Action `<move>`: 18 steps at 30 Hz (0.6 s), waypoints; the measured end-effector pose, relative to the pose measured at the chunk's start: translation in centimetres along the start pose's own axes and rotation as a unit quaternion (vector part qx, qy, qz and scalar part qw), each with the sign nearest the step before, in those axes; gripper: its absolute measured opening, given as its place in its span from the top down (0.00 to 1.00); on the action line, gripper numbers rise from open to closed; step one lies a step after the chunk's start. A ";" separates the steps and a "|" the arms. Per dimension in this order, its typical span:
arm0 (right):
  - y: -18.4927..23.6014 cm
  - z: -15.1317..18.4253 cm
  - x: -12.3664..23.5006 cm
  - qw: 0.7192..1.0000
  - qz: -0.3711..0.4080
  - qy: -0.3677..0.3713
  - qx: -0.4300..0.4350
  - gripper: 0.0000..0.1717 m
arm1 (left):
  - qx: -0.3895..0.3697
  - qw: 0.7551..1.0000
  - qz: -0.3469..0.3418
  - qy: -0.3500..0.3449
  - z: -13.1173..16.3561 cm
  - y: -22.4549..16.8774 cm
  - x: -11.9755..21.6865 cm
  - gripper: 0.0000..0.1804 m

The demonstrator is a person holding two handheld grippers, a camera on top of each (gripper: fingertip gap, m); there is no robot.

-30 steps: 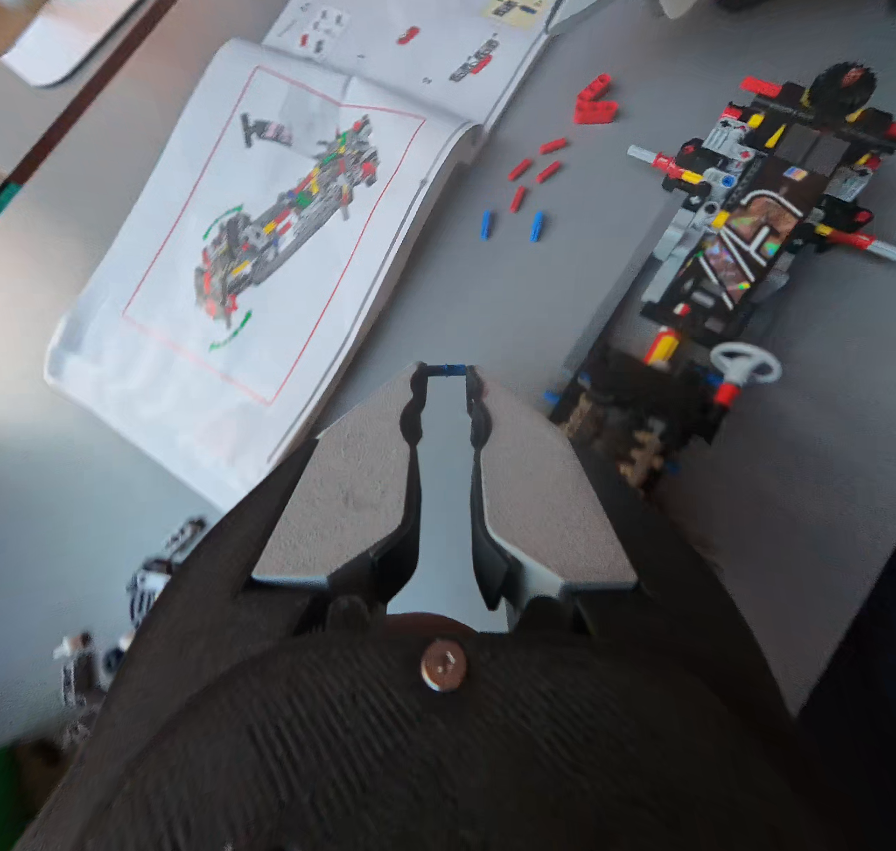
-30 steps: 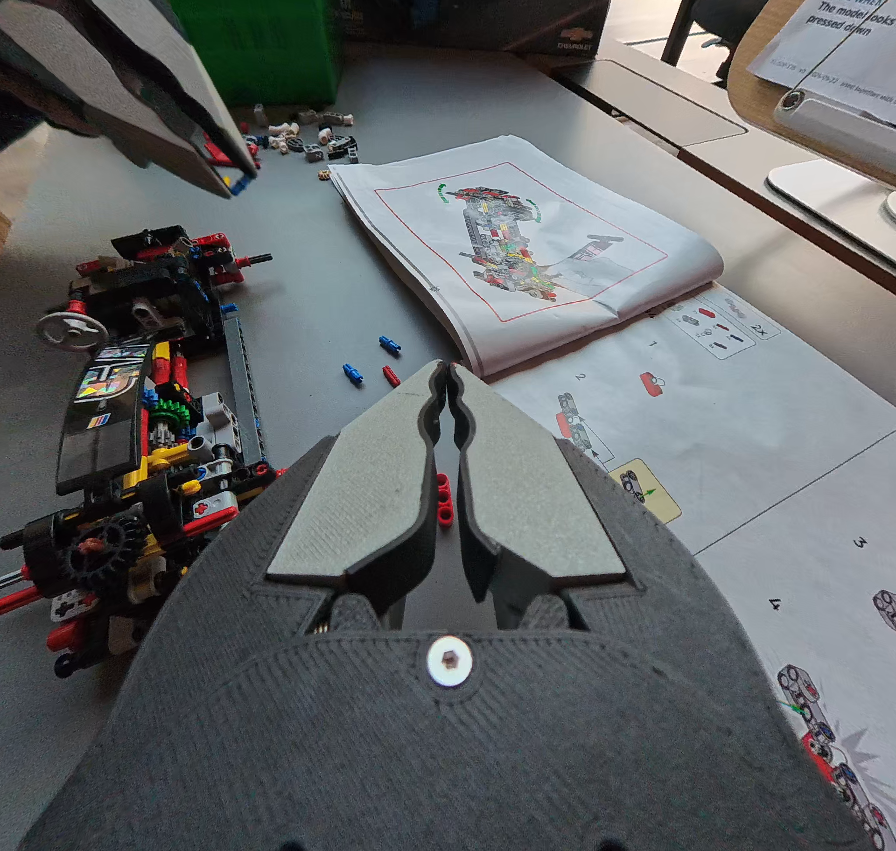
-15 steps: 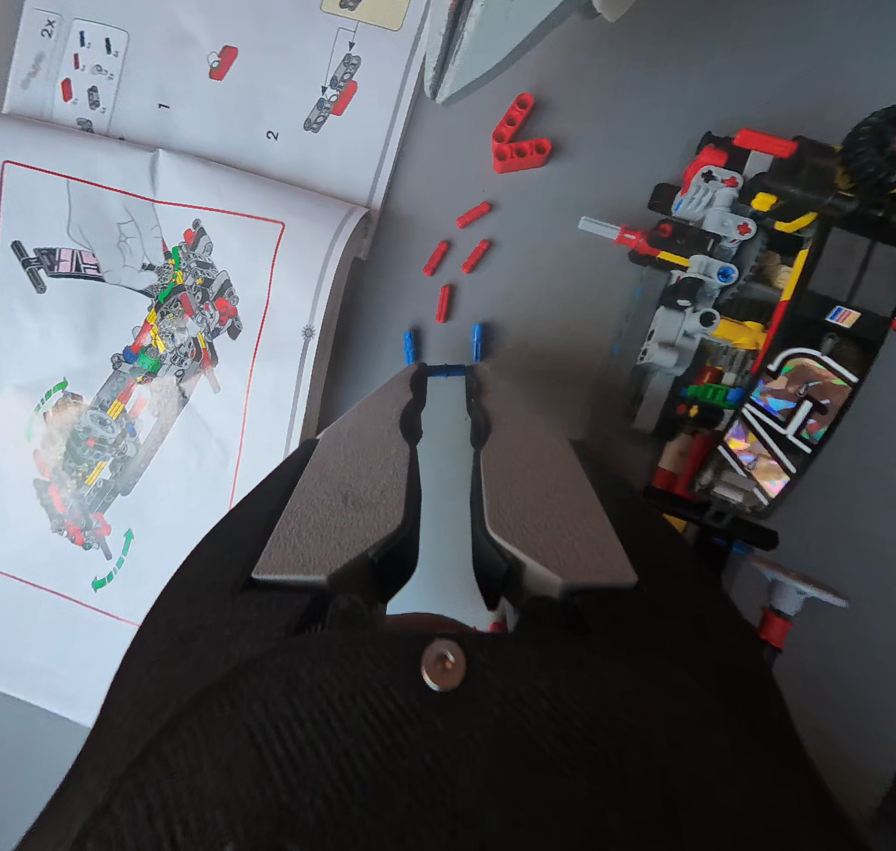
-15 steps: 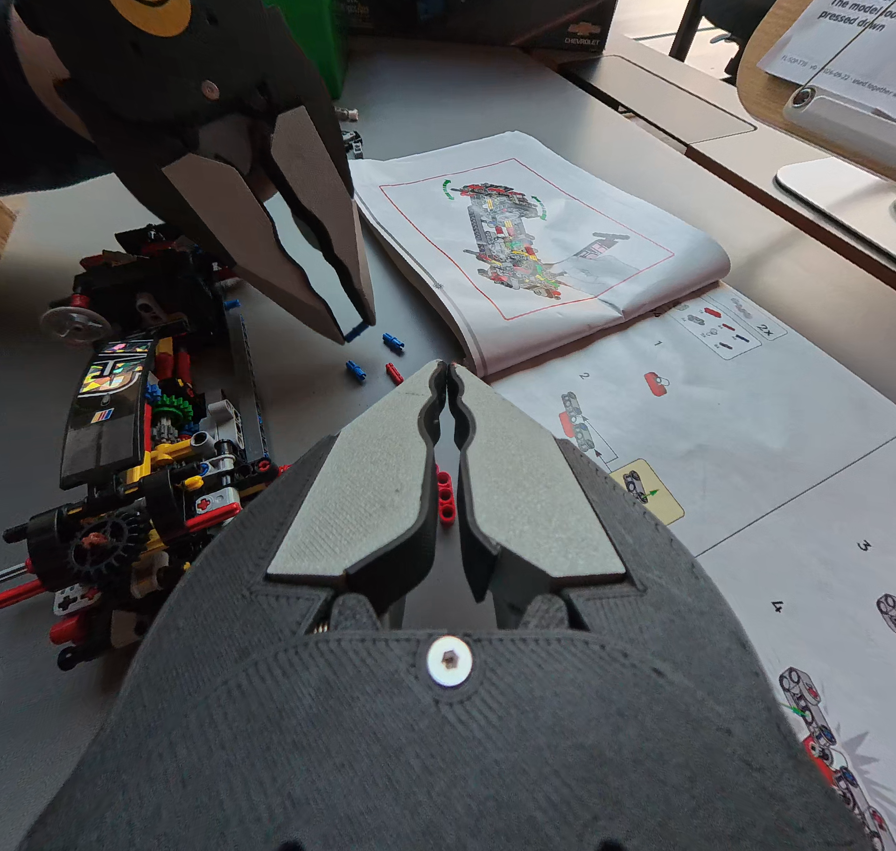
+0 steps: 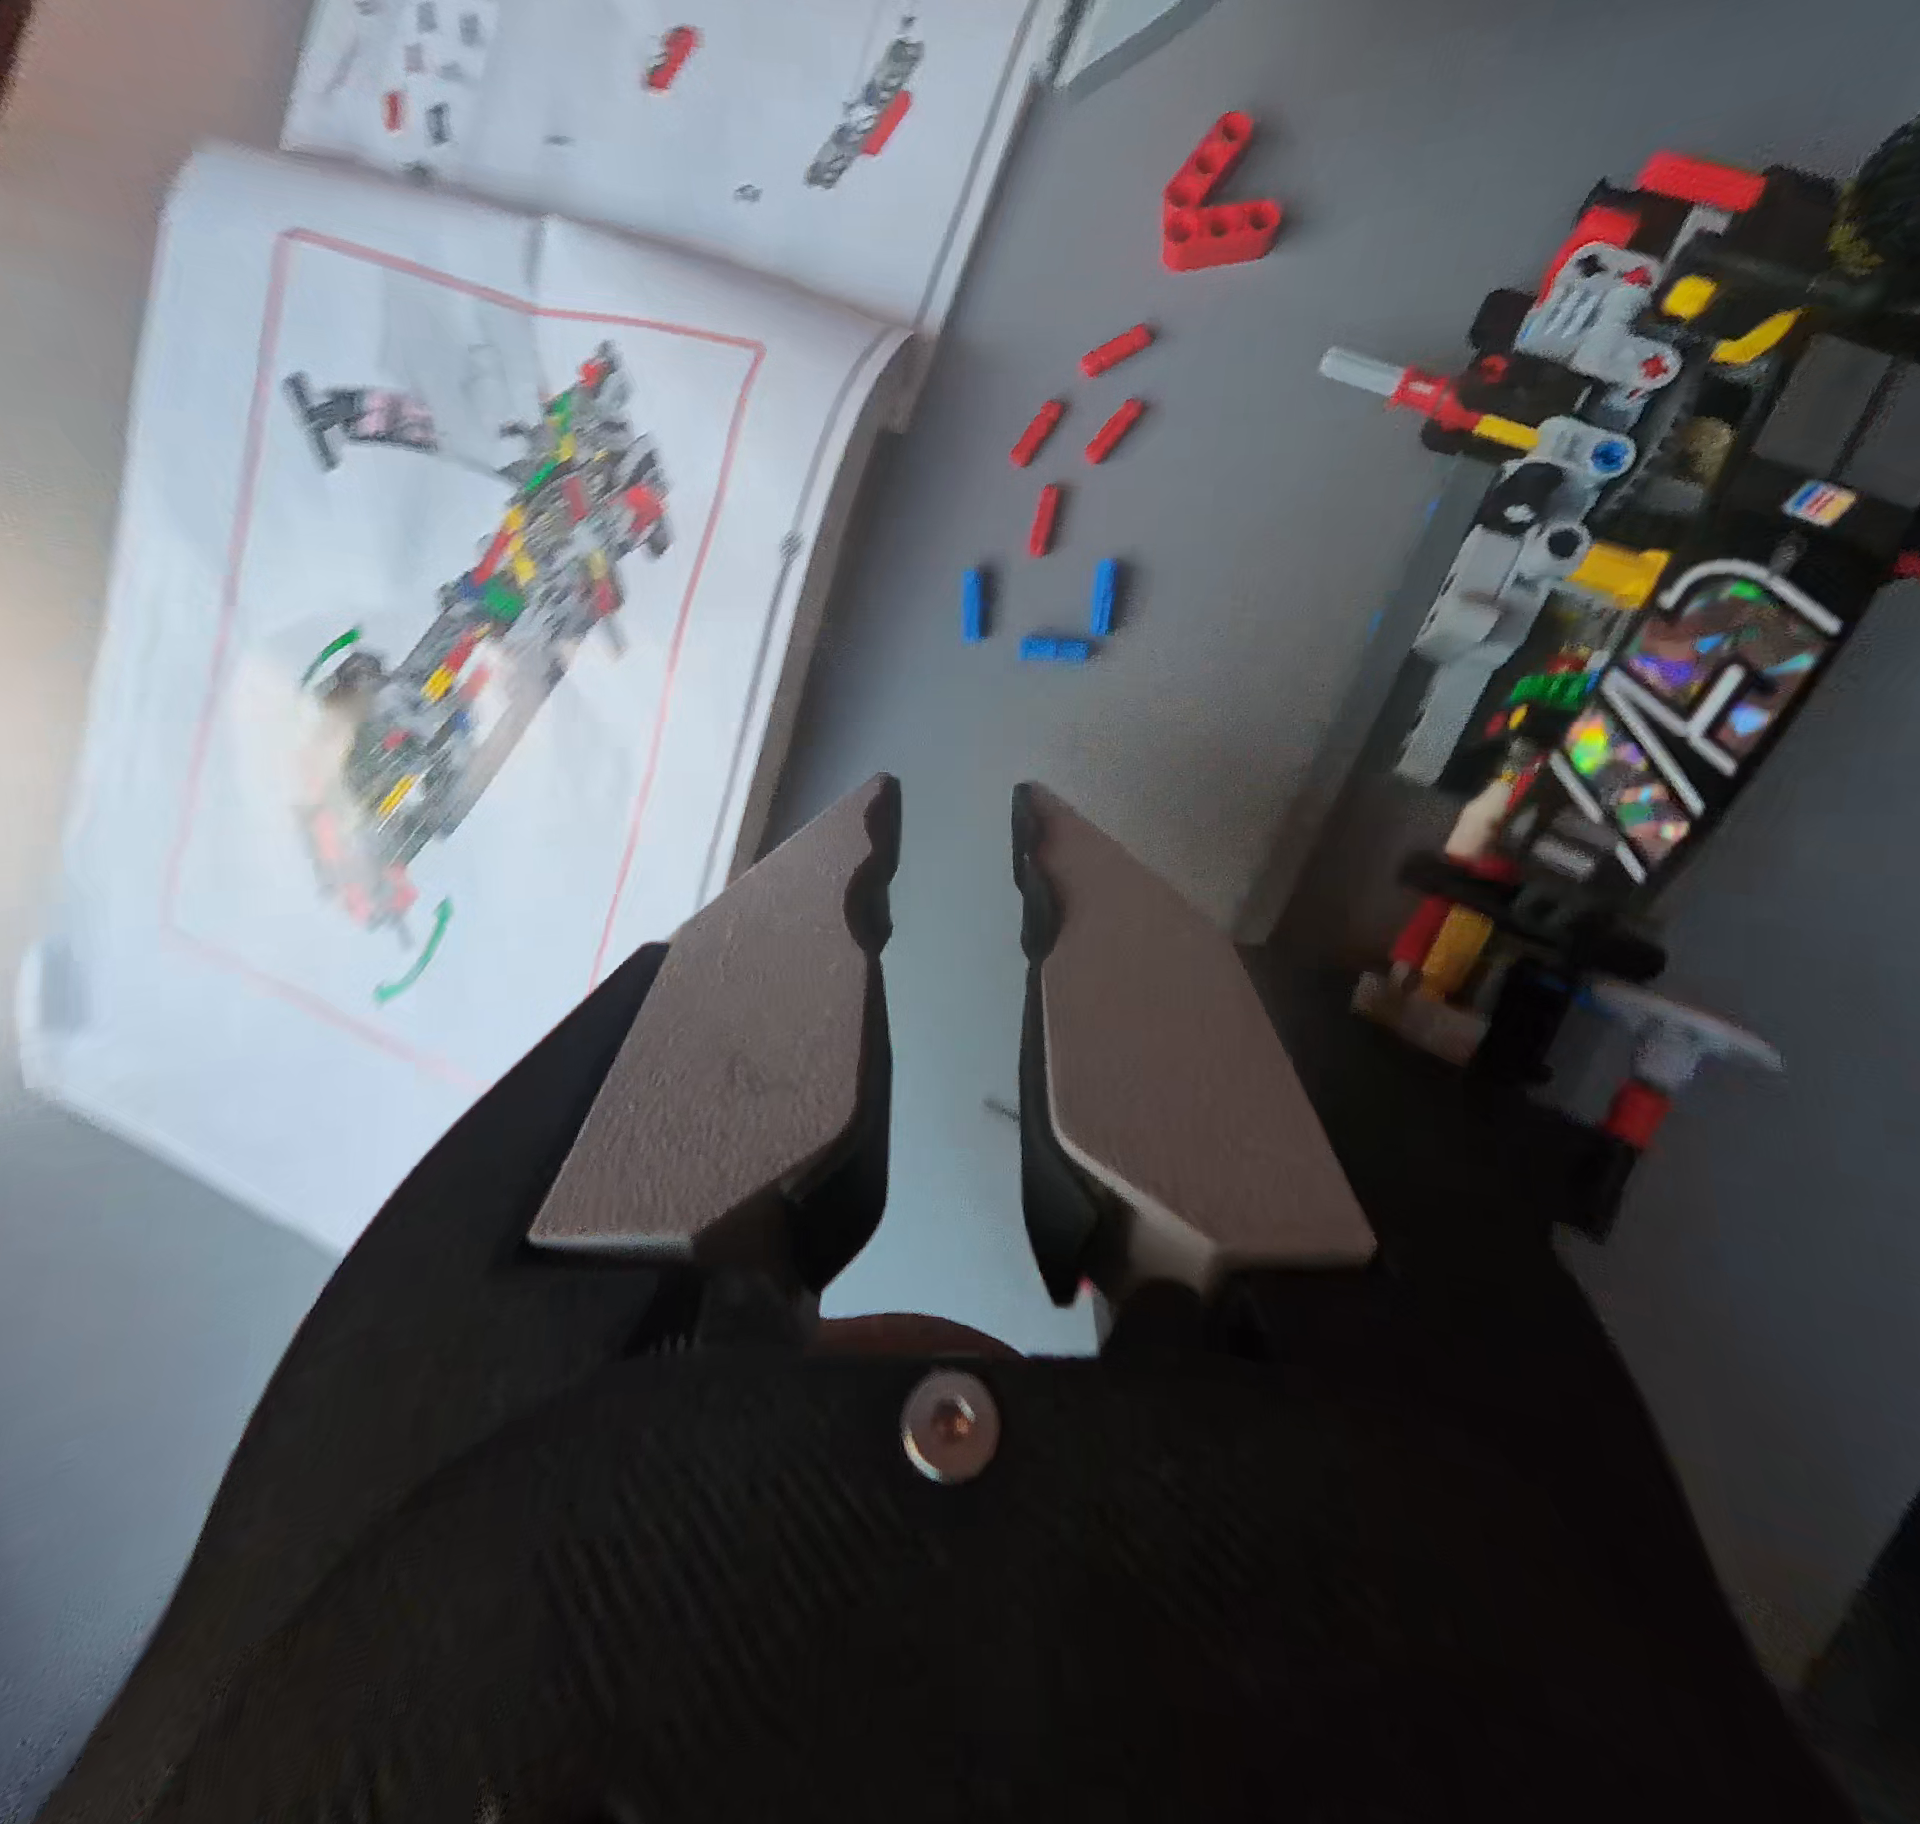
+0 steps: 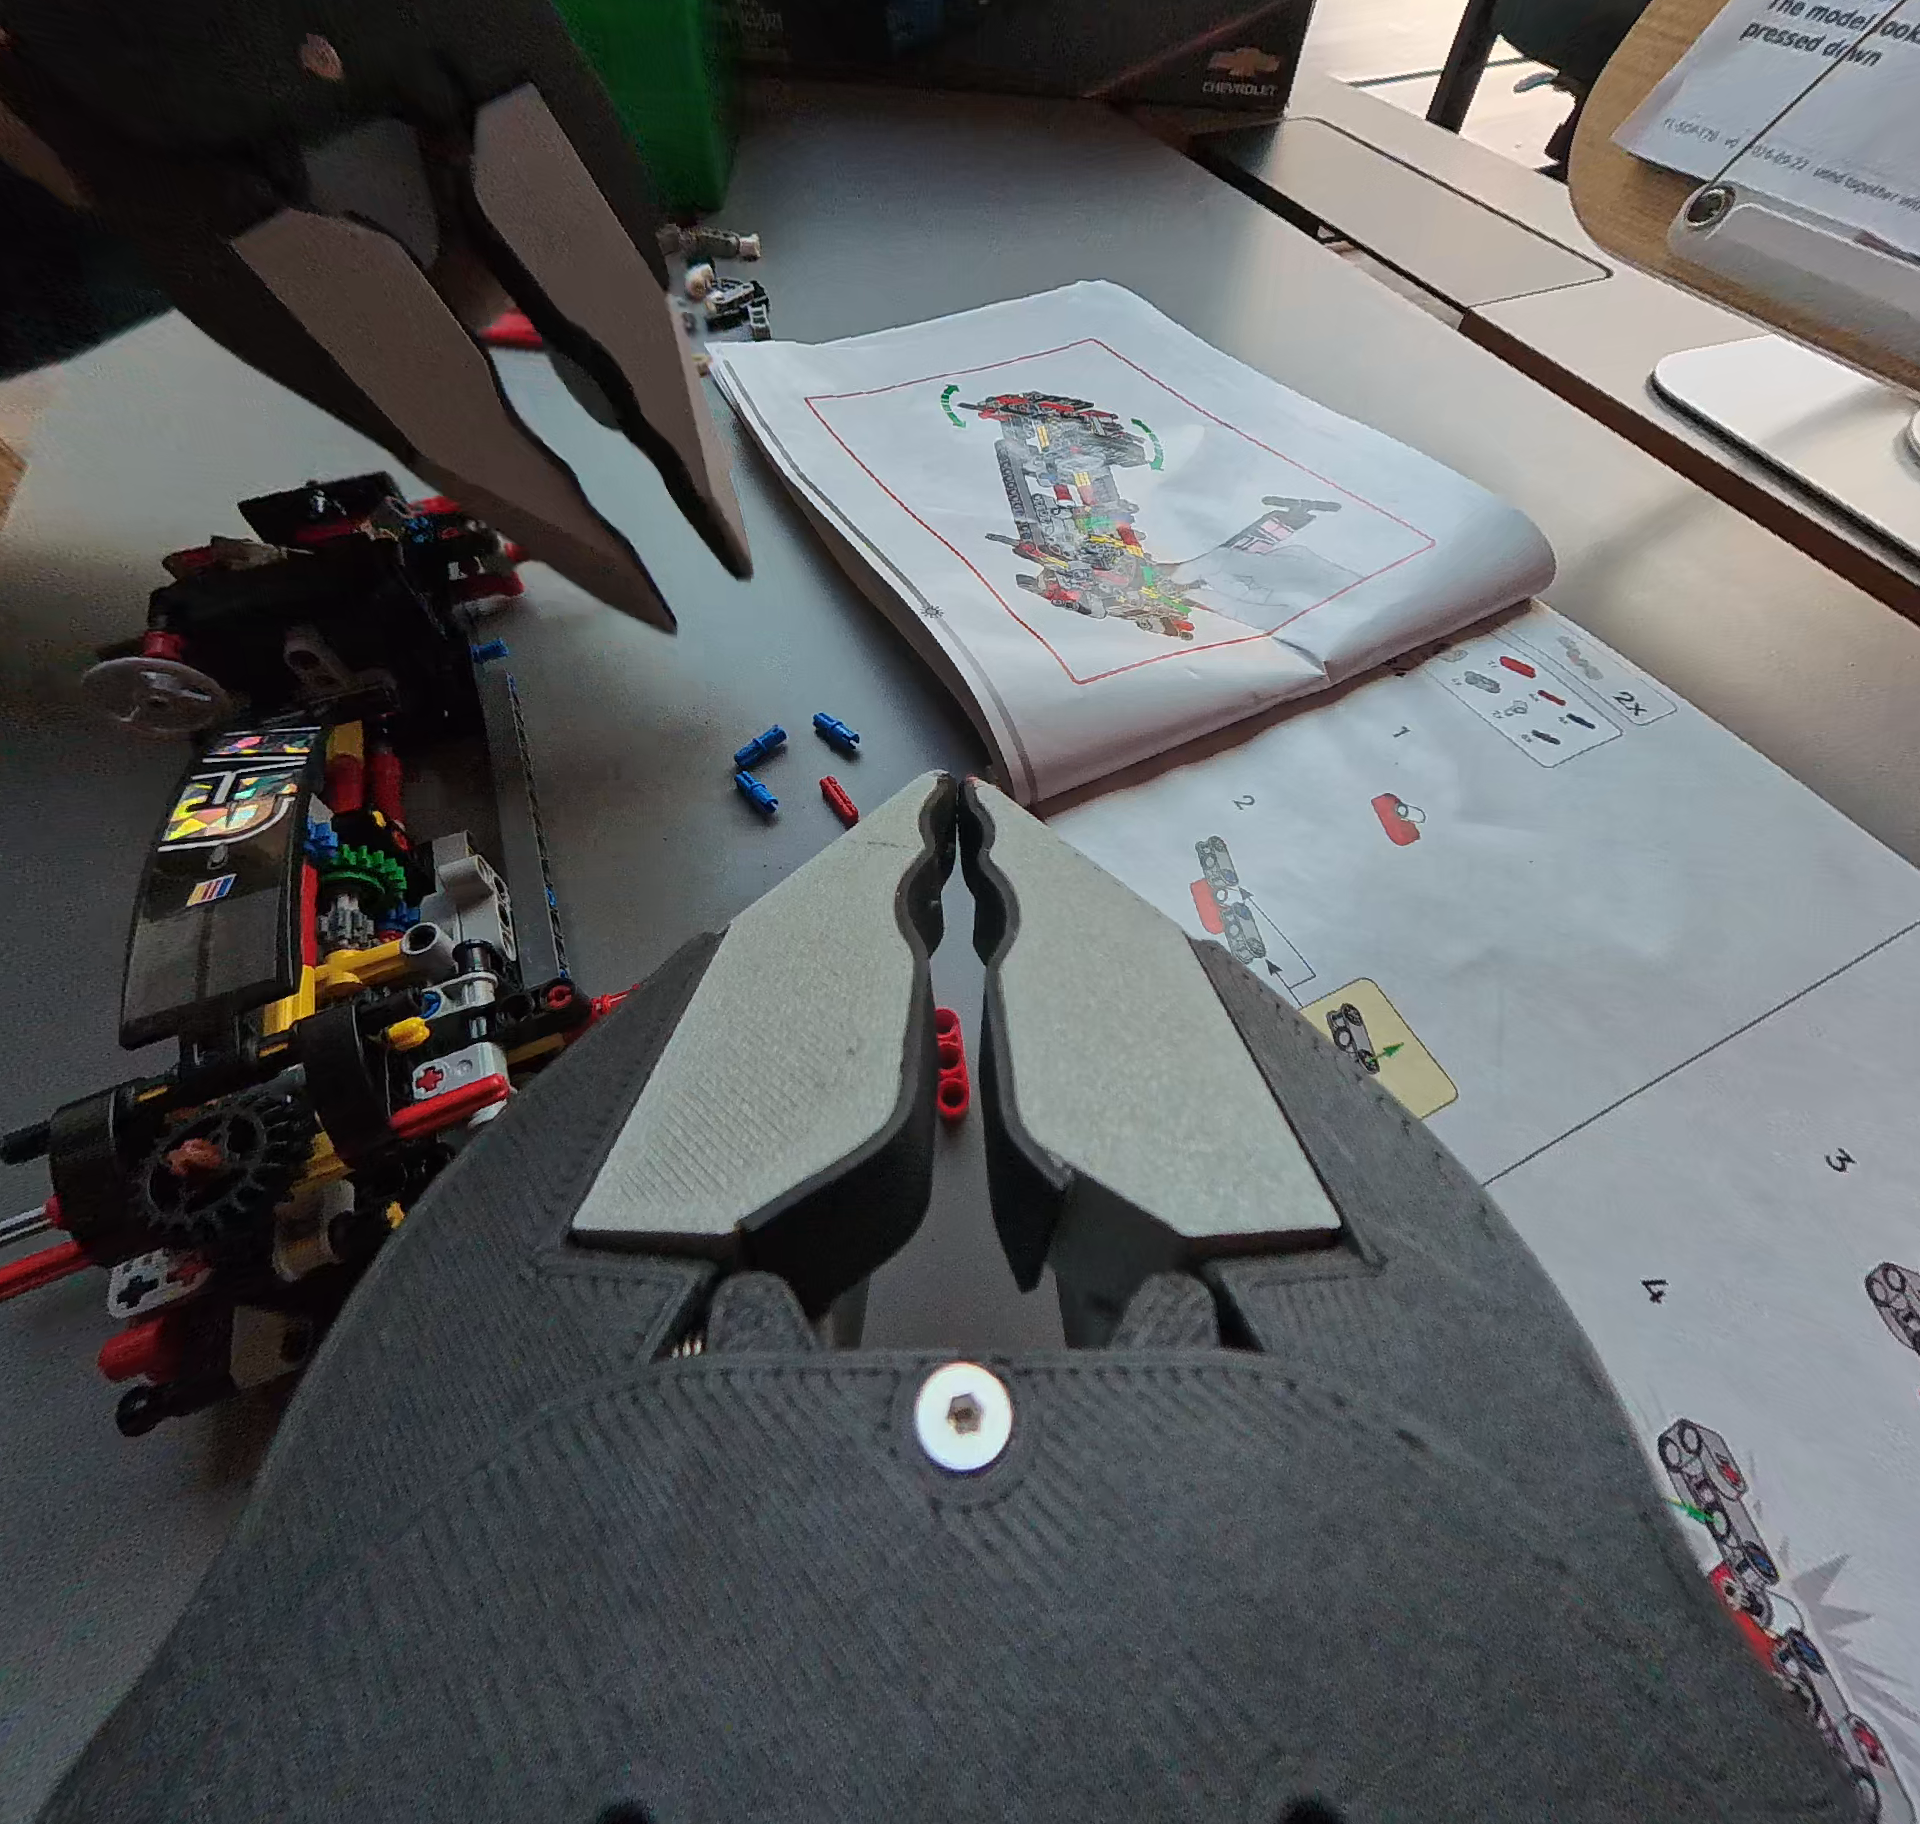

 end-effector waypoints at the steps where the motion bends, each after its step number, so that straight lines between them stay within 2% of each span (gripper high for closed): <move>1: 0.0 0.0 0.0 1.000 0.001 0.000 0.000 1.00 | 0.011 1.000 -0.022 -0.003 0.7 0.5 1.6 0.89; 5: 0.0 0.0 0.0 1.000 0.000 -0.001 0.003 1.00 | 0.096 0.986 -0.123 -0.052 5.5 3.3 10.2 0.89; 7: 0.1 0.0 0.0 1.000 -0.001 0.002 0.005 1.00 | 0.151 0.971 -0.176 -0.064 9.2 4.7 14.2 0.91; 9: 0.1 0.1 -0.1 1.000 -0.001 0.004 0.006 1.00 | 0.202 0.955 -0.207 -0.061 13.2 5.4 16.6 0.92; 11: 0.1 0.1 -0.1 1.000 -0.001 0.003 0.003 1.00 | 0.245 0.943 -0.220 -0.052 16.7 5.7 17.5 0.92; 13: 0.0 0.0 -0.1 1.000 0.000 0.002 -0.001 1.00 | 0.271 0.938 -0.210 -0.043 19.3 5.5 16.9 0.91; 18: -0.2 0.0 0.0 1.000 0.005 0.000 -0.004 1.00 | 0.307 0.932 -0.192 -0.021 23.1 6.2 14.9 0.91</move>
Point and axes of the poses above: each gripper's, where its closed fingertips meet, x back along the fingers, z out of its underside, y = z × x across the jaws, the point moved 3 cm from there along x, back along the fingers, and after that the axes turned 15 degrees about z, right-handed, at the moved point
